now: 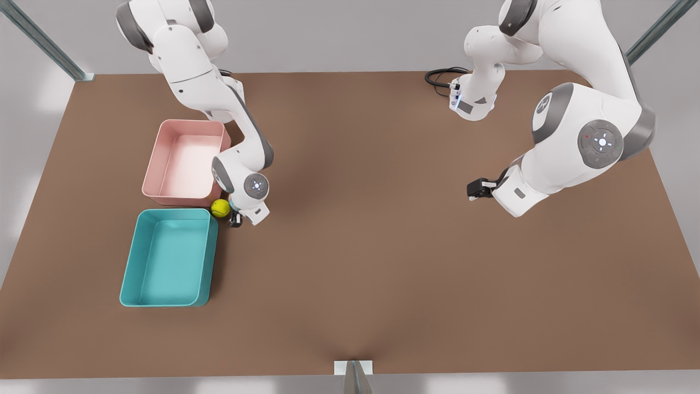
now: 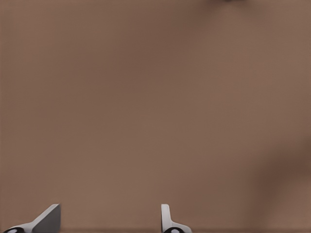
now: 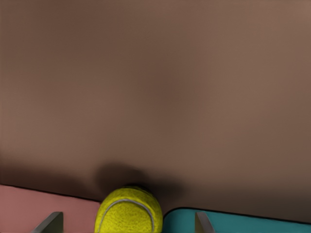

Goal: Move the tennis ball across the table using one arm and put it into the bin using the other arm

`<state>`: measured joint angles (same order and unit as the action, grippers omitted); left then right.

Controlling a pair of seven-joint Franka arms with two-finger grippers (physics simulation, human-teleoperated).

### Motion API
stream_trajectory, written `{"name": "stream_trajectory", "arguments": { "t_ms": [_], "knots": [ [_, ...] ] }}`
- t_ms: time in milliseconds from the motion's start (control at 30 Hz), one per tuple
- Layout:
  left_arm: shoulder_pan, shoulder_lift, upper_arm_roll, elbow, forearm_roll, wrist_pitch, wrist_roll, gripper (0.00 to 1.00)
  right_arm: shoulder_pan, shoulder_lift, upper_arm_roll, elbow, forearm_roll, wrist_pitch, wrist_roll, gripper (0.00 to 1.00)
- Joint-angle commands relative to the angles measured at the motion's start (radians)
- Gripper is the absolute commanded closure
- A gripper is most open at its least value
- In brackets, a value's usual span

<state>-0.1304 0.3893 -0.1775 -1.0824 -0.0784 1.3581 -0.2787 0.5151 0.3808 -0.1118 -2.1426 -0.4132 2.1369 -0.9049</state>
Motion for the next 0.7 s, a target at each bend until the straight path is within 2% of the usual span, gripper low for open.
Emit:
{"name": "stream_trajectory", "arguments": {
  "t_ms": [0,500,667],
  "knots": [
    [0.0,-0.001,0.0,-0.001,0.0,-0.001,-0.007,0.0,-0.004,0.003,0.0,-0.002,0.002,0.008,0.011,0.0],
    [-0.021,-0.03,-0.007,0.007,0.054,0.026,-0.008,0.0,-0.044,0.018,-0.003,-0.059,-0.012,0.052,0.009,0.0],
    [0.129,-0.017,0.0,-0.024,-0.024,0.023,0.102,0.0,-0.055,0.018,-0.003,-0.076,-0.012,0.067,0.009,0.0]
  ]
}}
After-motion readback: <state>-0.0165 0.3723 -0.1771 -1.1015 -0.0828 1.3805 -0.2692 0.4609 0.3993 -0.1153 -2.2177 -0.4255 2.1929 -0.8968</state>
